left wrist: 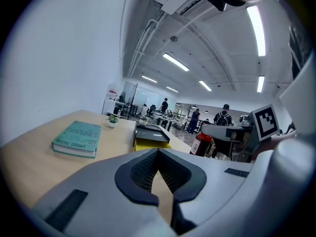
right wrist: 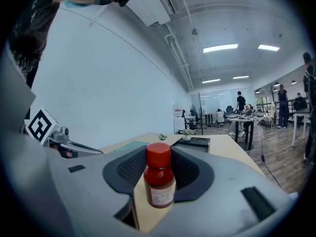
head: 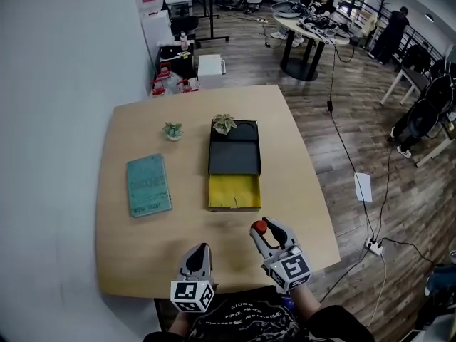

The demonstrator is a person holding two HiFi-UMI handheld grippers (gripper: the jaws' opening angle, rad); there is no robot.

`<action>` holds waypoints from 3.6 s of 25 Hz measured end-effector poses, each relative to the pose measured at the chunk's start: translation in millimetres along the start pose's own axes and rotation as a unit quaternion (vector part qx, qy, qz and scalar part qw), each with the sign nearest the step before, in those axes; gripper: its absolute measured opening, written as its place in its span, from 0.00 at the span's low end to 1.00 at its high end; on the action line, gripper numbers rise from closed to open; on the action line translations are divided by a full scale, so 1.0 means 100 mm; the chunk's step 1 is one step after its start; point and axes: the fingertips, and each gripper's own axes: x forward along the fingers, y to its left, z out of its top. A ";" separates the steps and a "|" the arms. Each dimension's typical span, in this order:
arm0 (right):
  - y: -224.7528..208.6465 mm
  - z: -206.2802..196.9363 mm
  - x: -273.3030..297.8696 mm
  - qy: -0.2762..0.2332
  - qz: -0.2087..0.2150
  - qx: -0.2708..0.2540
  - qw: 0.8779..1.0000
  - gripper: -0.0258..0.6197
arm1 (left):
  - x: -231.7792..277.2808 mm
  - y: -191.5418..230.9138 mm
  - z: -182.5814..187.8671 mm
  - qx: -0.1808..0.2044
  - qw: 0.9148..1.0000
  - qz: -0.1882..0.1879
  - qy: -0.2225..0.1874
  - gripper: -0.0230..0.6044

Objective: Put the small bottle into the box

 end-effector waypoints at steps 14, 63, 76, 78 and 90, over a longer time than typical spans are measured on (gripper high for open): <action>-0.35 0.24 0.65 -0.017 0.017 -0.025 0.999 0.28 | 0.10 0.13 0.01 0.005 1.000 0.011 0.002 0.04; -1.19 -0.77 2.08 0.111 0.013 -0.033 0.993 0.28 | 0.48 0.41 -0.21 0.016 0.996 0.044 0.076 0.04; -1.14 -0.76 2.04 0.123 0.016 -0.029 0.992 0.48 | 0.45 0.41 -0.18 0.016 0.996 0.043 0.073 0.04; -1.13 -0.64 2.01 0.104 0.016 -0.021 0.994 0.48 | 0.43 0.41 -0.17 0.015 0.996 0.044 0.071 0.04; -0.79 0.00 1.38 0.034 0.037 0.004 0.999 0.57 | 0.24 0.25 -0.15 0.010 0.998 0.021 0.051 0.04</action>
